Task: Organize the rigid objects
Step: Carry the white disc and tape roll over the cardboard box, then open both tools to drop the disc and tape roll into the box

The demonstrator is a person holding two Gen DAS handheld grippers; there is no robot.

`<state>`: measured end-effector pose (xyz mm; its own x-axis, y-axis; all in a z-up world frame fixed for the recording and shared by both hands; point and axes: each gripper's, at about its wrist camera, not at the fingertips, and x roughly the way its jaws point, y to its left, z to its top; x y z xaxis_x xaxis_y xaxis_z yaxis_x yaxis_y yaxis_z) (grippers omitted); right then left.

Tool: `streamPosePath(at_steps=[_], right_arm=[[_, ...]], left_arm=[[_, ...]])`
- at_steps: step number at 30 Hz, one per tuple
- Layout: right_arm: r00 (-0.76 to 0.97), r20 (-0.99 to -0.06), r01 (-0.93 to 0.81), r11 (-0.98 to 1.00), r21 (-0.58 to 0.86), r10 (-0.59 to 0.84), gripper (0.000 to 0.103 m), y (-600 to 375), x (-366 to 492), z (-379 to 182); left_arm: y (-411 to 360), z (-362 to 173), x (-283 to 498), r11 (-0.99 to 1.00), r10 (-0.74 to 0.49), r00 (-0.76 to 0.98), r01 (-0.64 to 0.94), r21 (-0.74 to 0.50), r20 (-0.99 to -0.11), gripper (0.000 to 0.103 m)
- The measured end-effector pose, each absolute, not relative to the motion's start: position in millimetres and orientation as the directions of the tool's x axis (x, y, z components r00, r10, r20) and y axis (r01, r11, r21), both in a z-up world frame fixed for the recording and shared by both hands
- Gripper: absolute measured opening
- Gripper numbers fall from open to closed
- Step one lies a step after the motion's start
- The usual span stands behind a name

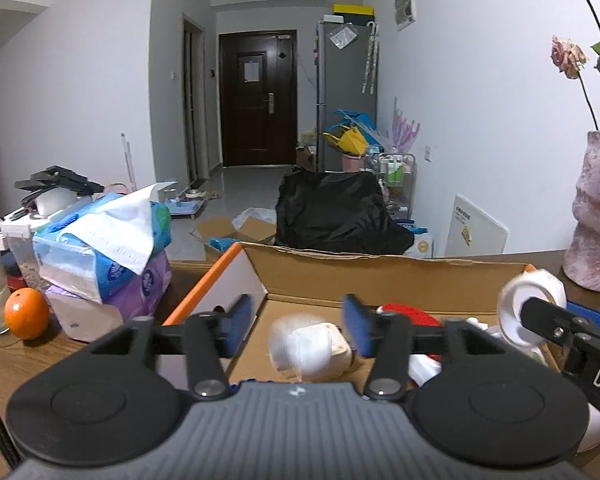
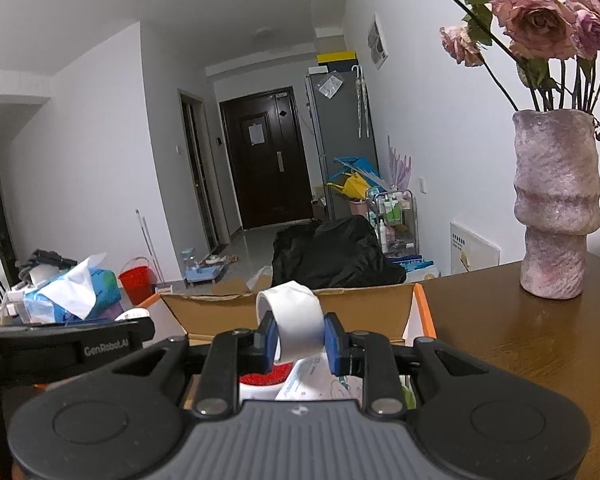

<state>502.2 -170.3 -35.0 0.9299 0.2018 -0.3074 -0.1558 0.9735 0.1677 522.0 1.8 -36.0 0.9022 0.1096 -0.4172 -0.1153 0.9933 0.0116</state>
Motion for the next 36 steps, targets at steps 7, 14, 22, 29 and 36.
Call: streamPosePath(at_steps=[7, 14, 22, 29, 36], right_arm=[[0.936, -0.317, -0.106, 0.979, 0.172, 0.156, 0.068, -176.7, 500.7, -34.1], [0.951, -0.29, -0.054, 0.983, 0.175, 0.104, 0.102, -182.0, 498.1, -31.8], [0.95, -0.298, -0.045, 0.985, 0.165, 0.093, 0.103, -182.1, 498.7, -32.8], [0.954, -0.288, -0.038, 0.987, 0.155, 0.082, 0.103, -180.1, 492.6, -28.6], [0.965, -0.255, -0.033, 0.991, 0.128, 0.065, 0.103, -180.4, 474.2, -16.0]], left_arm=[[4.0, -33.9, 519.2, 0.987, 0.155, 0.904, -0.16, 0.02, -0.4, 0.103], [8.1, -31.0, 516.8, 0.986, 0.152, 0.905, -0.166, -0.001, -0.397, 0.103], [6.7, -29.7, 513.8, 0.987, 0.149, 0.911, -0.161, 0.001, -0.385, 0.103], [9.6, -22.2, 500.1, 0.988, 0.141, 0.922, -0.155, -0.011, -0.361, 0.103], [11.6, -7.2, 471.6, 0.989, 0.129, 0.937, -0.146, -0.026, -0.325, 0.103]])
